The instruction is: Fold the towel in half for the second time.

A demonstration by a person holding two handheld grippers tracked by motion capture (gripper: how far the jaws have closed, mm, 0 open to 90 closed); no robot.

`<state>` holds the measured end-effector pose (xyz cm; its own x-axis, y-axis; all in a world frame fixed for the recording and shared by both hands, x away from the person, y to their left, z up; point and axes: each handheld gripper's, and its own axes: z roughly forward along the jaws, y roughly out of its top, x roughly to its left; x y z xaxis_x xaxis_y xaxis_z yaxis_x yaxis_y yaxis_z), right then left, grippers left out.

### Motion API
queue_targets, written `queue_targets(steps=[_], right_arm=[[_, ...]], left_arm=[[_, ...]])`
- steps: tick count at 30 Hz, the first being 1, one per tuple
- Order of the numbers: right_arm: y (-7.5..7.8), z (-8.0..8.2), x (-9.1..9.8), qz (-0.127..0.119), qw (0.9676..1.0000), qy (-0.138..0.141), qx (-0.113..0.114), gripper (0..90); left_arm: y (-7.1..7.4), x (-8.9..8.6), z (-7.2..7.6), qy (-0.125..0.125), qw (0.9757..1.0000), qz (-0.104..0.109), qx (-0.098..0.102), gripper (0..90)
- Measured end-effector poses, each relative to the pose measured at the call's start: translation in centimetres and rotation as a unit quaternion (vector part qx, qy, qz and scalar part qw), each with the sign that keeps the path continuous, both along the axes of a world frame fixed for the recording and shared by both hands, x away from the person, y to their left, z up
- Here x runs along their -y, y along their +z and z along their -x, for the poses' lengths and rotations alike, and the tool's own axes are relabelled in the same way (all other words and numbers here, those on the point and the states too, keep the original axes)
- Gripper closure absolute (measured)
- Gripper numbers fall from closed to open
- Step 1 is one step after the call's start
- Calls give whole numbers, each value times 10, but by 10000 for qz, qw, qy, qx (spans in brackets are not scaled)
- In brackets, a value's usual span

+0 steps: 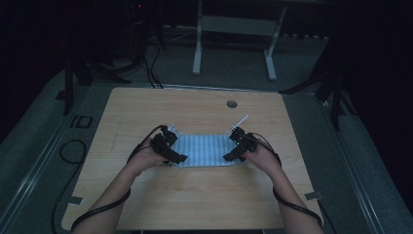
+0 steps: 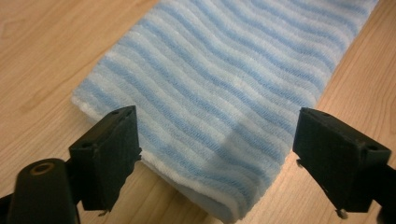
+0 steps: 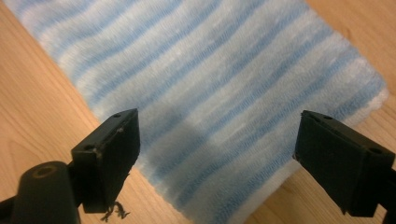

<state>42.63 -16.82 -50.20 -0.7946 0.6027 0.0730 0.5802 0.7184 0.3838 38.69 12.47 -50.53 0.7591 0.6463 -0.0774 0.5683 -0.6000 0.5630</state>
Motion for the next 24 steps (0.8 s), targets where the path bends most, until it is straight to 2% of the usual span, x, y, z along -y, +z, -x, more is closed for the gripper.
queue_targets(steps=[3,9,20,24], right_arm=[[1,4,1,-92,9998,9,183,140],[1,9,5,-259,9989,47,378,139],[-9,16,21,-636,9954,-118,709,133],[-11,20,29,-724,9942,-167,774,133]], left_arm=[[-3,-1,3,28,10000,65,-22,89],[-8,-5,6,114,9996,243,-8,36],[-10,-13,17,238,9989,346,210,35],[-11,-19,21,277,9979,481,343,35]])
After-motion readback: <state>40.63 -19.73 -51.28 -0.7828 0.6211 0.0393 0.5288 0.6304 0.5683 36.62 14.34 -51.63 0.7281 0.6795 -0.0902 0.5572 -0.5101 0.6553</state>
